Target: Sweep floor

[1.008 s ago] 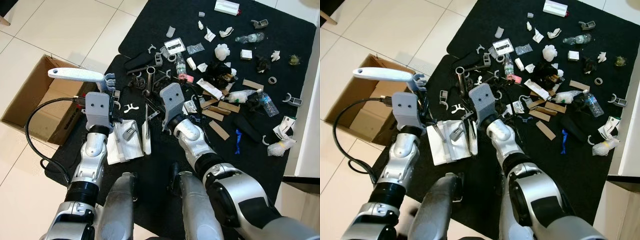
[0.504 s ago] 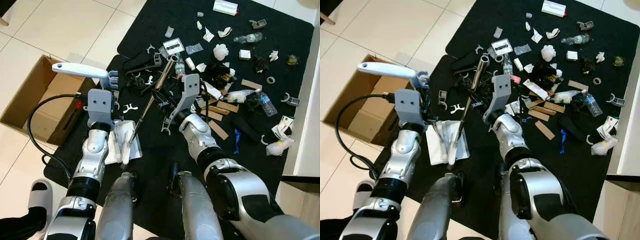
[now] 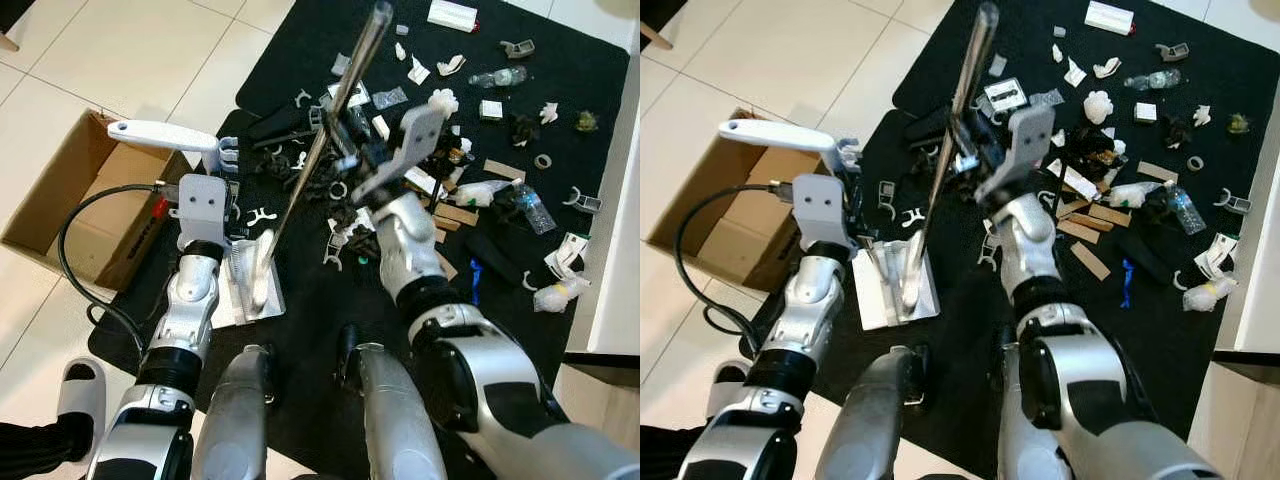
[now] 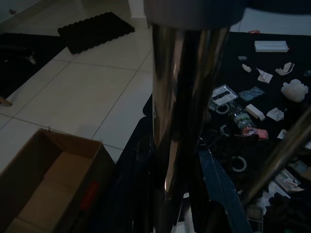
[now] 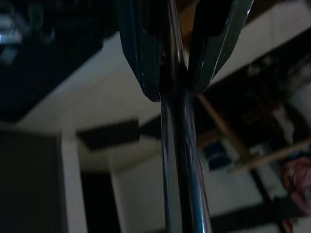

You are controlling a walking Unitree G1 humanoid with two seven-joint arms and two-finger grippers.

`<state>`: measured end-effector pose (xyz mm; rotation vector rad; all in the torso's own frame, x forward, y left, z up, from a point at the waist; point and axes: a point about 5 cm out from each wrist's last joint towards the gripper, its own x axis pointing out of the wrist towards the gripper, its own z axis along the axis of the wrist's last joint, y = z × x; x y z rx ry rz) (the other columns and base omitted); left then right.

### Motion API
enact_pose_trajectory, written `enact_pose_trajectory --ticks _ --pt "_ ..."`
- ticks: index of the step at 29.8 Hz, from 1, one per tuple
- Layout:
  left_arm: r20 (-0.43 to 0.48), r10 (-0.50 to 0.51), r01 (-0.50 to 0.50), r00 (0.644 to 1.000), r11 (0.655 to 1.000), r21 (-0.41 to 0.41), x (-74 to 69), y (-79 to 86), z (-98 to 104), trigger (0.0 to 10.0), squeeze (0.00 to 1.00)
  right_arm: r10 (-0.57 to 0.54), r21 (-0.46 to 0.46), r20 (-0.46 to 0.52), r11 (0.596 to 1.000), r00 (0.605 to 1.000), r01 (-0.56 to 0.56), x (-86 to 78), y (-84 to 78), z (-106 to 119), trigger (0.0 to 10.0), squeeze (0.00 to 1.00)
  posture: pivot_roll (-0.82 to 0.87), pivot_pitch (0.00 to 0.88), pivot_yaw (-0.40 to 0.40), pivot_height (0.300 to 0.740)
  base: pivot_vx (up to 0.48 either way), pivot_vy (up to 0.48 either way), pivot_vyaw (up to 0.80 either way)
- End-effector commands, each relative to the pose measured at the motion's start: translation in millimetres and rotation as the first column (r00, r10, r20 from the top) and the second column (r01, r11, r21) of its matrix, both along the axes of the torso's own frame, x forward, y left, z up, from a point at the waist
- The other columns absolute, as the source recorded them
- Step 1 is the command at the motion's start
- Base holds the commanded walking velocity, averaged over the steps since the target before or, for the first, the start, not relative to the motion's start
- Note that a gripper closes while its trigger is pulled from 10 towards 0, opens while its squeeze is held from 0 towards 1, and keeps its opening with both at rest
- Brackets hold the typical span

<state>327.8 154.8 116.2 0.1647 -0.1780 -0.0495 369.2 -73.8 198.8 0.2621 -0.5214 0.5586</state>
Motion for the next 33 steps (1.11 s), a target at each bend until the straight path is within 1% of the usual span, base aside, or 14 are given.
enact_pose_trajectory --ticks 1,7,9,14,16,17,21,23,24,25,26,28,30,33 --pt "-0.108 0.026 -0.026 0.994 1.000 0.004 -6.1 5.4 -21.7 10.0 0.00 -0.028 0.066 -0.001 0.997 1.000 0.028 -2.1 -2.6 -2.6 10.0 0.00 0.14 0.306 -0.017 0.740 0.000 0.000 0.00" --pt "-0.122 0.044 -0.041 0.992 0.999 0.022 -7.7 10.1 -22.9 10.0 0.00 -0.096 0.117 -0.044 0.988 0.994 0.101 -3.1 -11.6 -11.8 10.0 0.00 0.14 0.288 -0.006 0.740 0.000 0.000 0.00" --pt "-0.106 0.044 -0.040 0.993 0.998 0.040 -10.9 11.3 -22.7 10.0 0.00 -0.154 0.127 -0.124 0.977 0.980 0.170 -2.1 -20.8 -24.2 10.0 0.00 0.14 0.278 -0.003 0.740 0.000 0.000 0.00" --pt "-0.075 0.059 -0.055 0.995 0.997 0.060 -12.7 14.0 -19.9 10.0 0.00 -0.205 0.124 -0.184 0.965 0.961 0.230 -2.2 -29.6 -35.0 10.0 0.00 0.13 0.258 0.000 0.740 0.000 0.000 0.00" --pt "-0.067 0.072 -0.068 0.995 0.996 0.058 -12.2 15.6 -17.2 10.0 0.00 -0.206 0.122 -0.194 0.965 0.959 0.232 -1.7 -31.0 -36.0 10.0 0.00 0.13 0.250 -0.002 0.740 0.000 0.000 0.00" --pt "-0.048 0.094 -0.092 0.994 0.994 0.057 -10.6 18.9 -11.1 10.0 0.00 -0.198 0.117 -0.200 0.968 0.960 0.224 -0.3 -31.5 -34.9 10.0 0.00 0.12 0.244 -0.006 0.740 0.000 0.000 0.00" --pt "-0.018 0.112 -0.111 0.994 0.993 0.049 -7.2 23.1 -1.4 10.0 0.00 -0.174 0.103 -0.187 0.975 0.967 0.195 0.9 -29.7 -31.7 10.0 0.00 0.12 0.239 -0.009 0.740 0.000 0.000 0.00" --pt "0.019 0.122 -0.122 0.992 0.991 0.051 -4.1 25.4 8.7 10.0 0.00 -0.165 0.064 -0.178 0.982 0.970 0.179 1.5 -28.0 -31.3 10.0 0.00 0.12 0.235 -0.012 0.740 0.000 0.000 0.00" --pt "0.019 0.122 -0.122 0.992 0.991 0.051 -4.1 25.4 8.7 10.0 0.00 -0.165 0.064 -0.178 0.982 0.970 0.179 1.5 -28.0 -31.3 10.0 0.00 0.12 0.235 -0.012 0.740 0.000 0.000 0.00" --pt "0.040 0.121 -0.124 0.992 0.991 0.058 -2.4 26.1 14.8 10.0 0.00 -0.171 0.022 -0.193 0.984 0.966 0.179 1.9 -26.9 -35.0 10.0 0.00 0.12 0.232 -0.013 0.740 0.000 0.000 0.00" --pt "0.040 0.121 -0.124 0.992 0.991 0.058 -2.4 26.1 14.8 10.0 0.00 -0.171 0.022 -0.193 0.984 0.966 0.179 1.9 -26.9 -35.0 10.0 0.00 0.12 0.232 -0.013 0.740 0.000 0.000 0.00" --pt "0.065 0.109 -0.113 0.992 0.991 0.073 -1.8 25.4 21.4 10.0 0.00 -0.187 -0.064 -0.195 0.982 0.963 0.178 -1.0 -25.4 -44.3 10.0 0.00 0.12 0.230 -0.012 0.740 0.000 0.000 0.00" --pt "0.070 0.101 -0.106 0.992 0.991 0.079 -3.2 24.4 22.2 10.0 0.00 -0.202 -0.114 -0.191 0.977 0.961 0.182 -3.9 -26.3 -51.1 10.0 0.00 0.12 0.229 -0.010 0.740 0.000 0.000 0.00" --pt "0.087 0.090 -0.097 0.992 0.993 0.074 -5.5 21.8 25.2 10.0 0.00 -0.235 -0.139 -0.180 0.967 0.955 0.212 -6.5 -31.9 -55.9 10.0 0.00 0.12 0.228 -0.007 0.740 0.000 0.000 0.00"
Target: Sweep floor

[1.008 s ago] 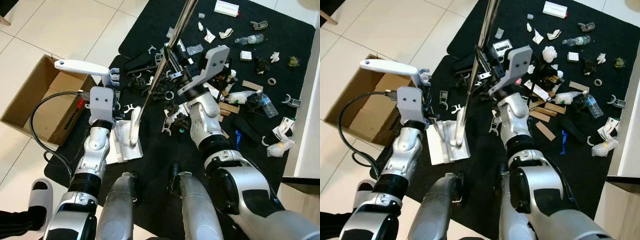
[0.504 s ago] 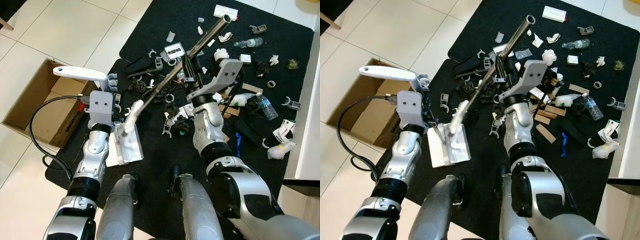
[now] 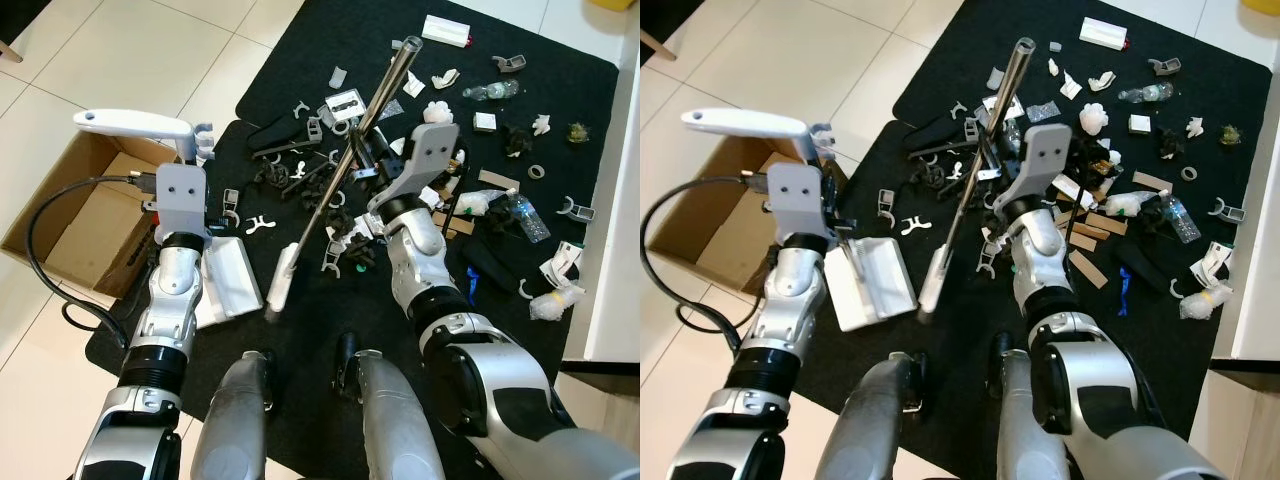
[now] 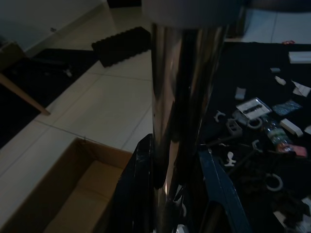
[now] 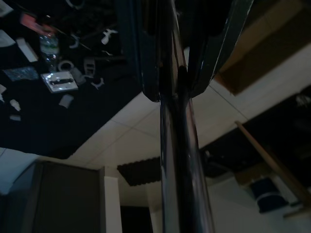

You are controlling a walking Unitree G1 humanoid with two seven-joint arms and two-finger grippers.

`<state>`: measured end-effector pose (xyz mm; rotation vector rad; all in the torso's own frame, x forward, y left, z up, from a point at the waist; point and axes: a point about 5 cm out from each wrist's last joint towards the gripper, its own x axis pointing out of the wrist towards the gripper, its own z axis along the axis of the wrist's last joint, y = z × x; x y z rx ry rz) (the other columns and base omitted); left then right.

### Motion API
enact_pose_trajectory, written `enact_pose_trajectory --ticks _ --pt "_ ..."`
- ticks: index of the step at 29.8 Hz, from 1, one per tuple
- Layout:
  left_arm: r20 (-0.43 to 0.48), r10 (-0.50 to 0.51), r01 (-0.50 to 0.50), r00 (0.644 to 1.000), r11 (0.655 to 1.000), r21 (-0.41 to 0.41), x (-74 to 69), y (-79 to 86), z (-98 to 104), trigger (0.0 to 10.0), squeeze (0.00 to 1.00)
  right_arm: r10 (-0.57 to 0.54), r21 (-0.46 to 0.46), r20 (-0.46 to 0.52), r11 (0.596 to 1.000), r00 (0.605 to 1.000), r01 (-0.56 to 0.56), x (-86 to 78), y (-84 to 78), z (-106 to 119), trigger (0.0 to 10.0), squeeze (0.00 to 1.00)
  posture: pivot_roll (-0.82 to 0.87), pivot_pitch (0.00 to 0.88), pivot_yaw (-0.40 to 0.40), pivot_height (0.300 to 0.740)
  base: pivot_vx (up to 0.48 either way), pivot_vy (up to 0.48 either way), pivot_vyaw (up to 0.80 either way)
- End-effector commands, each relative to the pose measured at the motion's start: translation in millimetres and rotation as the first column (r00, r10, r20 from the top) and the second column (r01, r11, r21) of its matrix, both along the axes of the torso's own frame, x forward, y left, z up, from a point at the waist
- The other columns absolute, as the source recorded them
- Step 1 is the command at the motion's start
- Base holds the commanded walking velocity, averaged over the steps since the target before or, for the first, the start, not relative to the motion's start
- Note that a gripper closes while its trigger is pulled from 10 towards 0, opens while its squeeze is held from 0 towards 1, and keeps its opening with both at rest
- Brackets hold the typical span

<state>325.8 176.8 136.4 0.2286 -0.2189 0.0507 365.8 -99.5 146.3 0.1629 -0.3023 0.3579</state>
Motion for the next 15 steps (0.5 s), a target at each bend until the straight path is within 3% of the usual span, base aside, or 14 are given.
enact_pose_trajectory --ticks 1,6,15 --pt "0.039 -0.014 0.012 0.999 0.999 0.031 -3.5 -1.6 6.4 10.0 0.00 -0.038 -0.006 0.018 0.999 0.999 0.038 -3.3 -8.2 -4.1 10.0 0.00 0.12 0.226 -0.001 0.740 0.000 0.000 0.00" --pt "0.105 -0.048 0.036 0.993 0.992 0.119 1.6 -8.4 24.0 10.0 0.00 -0.050 0.024 0.030 0.999 0.998 0.049 -2.4 -8.9 -0.6 10.0 0.00 0.12 0.213 0.013 0.740 0.000 0.000 0.00" --pt "0.138 -0.055 0.031 0.989 0.985 0.170 8.1 -8.5 40.5 10.0 0.00 -0.048 0.044 0.013 0.998 0.999 0.047 -0.7 -3.8 -0.4 10.0 0.00 0.13 0.190 0.021 0.740 0.000 0.000 0.00"
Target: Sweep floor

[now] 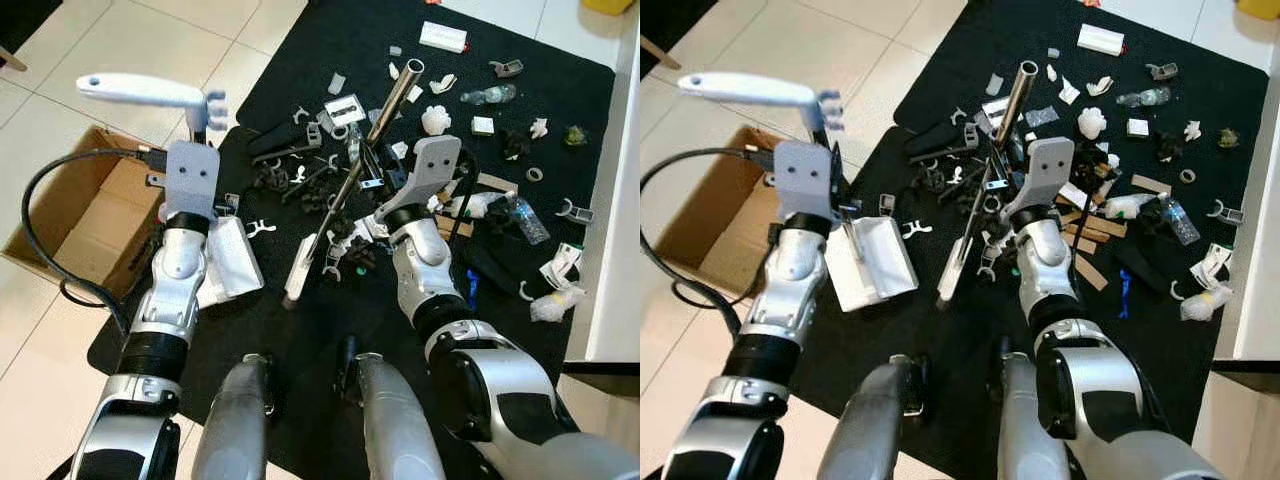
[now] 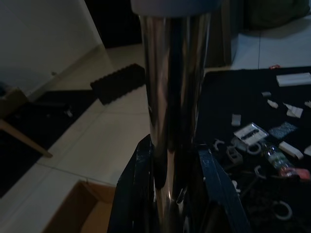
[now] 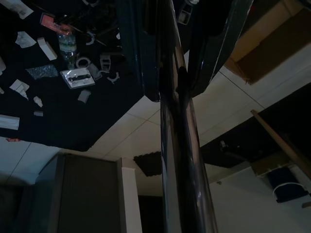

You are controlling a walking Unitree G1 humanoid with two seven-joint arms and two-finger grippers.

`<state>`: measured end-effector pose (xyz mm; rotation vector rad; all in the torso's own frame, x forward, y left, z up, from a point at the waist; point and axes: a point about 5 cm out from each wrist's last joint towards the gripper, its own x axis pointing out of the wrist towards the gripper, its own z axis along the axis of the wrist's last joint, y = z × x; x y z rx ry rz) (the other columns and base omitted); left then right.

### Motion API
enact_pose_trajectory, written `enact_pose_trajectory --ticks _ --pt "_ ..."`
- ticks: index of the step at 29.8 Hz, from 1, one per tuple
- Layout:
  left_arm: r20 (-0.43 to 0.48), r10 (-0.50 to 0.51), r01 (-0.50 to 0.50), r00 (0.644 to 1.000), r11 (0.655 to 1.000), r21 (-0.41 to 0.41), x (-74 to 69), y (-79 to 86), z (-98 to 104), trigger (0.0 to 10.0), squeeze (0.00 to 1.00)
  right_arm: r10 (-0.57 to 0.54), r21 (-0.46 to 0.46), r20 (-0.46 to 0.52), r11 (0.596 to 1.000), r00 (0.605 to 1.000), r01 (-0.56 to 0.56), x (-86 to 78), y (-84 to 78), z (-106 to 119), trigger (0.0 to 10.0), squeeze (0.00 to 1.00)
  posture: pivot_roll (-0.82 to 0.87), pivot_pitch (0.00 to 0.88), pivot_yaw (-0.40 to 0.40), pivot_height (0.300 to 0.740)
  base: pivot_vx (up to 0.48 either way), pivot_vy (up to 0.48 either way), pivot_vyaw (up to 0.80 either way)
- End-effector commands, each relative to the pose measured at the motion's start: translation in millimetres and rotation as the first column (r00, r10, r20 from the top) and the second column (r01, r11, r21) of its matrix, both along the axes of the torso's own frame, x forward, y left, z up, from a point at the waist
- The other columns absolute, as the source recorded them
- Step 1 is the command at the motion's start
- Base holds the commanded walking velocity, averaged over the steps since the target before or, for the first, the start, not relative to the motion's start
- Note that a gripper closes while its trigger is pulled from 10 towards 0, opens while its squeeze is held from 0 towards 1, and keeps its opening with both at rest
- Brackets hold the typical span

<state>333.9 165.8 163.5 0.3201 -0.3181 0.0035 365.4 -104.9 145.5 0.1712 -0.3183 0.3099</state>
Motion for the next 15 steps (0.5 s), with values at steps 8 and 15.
enact_pose_trajectory --ticks 8,15 --pt "0.013 0.002 -0.002 1.000 1.000 0.010 7.7 0.6 16.8 10.0 0.00 0.005 0.051 -0.086 0.999 0.996 -0.001 2.9 7.0 -6.1 10.0 0.00 0.13 0.164 0.027 0.740 0.000 0.000 0.00" --pt "0.001 0.040 -0.040 0.999 0.999 -0.027 12.4 -1.7 24.0 10.0 0.00 -0.095 0.015 -0.136 0.995 0.986 0.098 8.5 7.7 -3.7 10.0 0.00 0.12 0.150 0.032 0.740 0.000 0.000 0.00"
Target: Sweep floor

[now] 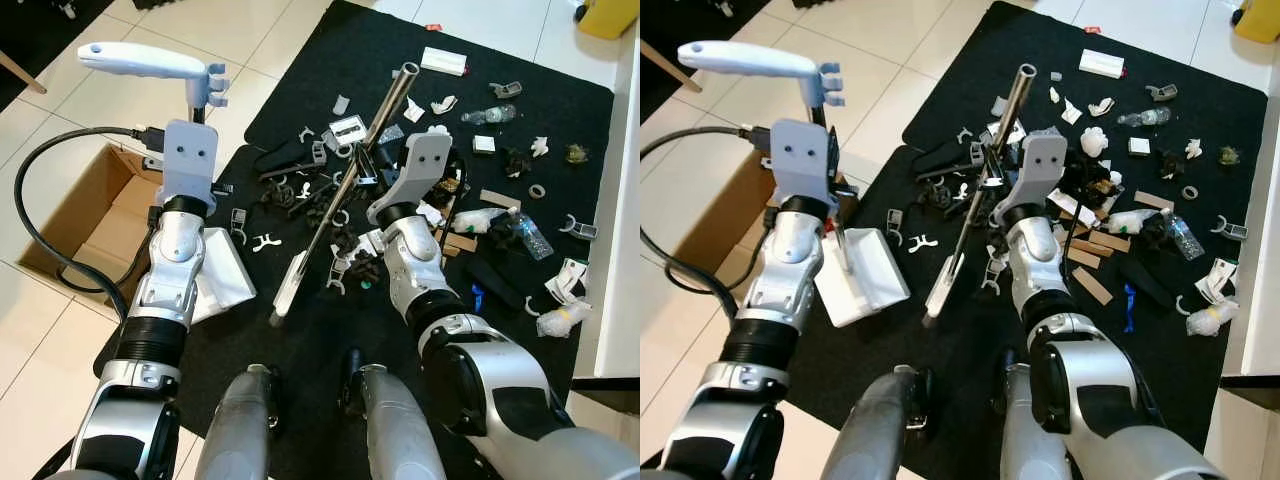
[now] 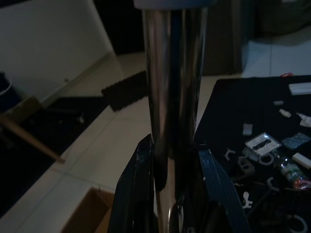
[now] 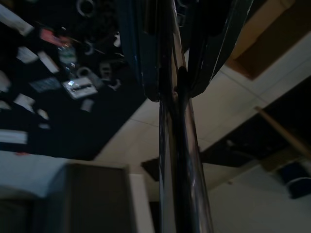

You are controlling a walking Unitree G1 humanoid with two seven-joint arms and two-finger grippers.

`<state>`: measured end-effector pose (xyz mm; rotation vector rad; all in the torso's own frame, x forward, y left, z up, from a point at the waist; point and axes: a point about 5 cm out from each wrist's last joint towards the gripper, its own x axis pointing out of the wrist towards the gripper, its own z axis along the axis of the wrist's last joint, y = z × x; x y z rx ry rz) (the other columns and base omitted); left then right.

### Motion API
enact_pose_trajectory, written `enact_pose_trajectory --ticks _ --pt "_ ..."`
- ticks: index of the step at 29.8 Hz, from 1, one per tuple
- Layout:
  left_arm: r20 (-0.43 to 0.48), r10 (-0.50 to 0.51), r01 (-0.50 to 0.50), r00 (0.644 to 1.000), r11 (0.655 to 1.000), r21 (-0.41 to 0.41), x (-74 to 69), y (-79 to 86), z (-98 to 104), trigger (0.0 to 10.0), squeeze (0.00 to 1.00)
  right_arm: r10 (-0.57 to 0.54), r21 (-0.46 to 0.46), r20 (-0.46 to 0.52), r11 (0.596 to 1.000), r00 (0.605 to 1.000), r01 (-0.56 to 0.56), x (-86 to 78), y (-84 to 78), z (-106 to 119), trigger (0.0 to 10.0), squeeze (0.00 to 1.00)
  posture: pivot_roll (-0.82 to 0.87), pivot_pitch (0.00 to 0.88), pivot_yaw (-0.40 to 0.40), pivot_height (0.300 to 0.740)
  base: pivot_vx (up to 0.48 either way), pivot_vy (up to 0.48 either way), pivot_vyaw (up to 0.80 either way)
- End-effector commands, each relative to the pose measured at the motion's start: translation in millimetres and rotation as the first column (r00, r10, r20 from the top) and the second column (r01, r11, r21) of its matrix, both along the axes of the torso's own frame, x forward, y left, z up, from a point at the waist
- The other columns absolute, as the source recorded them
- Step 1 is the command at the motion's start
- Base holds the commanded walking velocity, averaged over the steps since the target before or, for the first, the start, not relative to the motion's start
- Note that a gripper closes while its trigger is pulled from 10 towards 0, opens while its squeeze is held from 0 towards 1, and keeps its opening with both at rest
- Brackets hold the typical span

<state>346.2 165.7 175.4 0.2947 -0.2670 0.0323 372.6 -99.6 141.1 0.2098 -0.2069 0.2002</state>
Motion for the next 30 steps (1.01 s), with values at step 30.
enact_pose_trajectory --ticks 30 --pt "0.039 -0.053 0.057 0.998 0.990 -0.126 6.8 -10.9 28.2 10.0 0.00 0.054 -0.137 0.026 0.989 0.998 -0.050 14.2 -6.5 26.8 10.0 0.00 0.05 0.086 0.049 0.740 0.000 0.000 0.00"
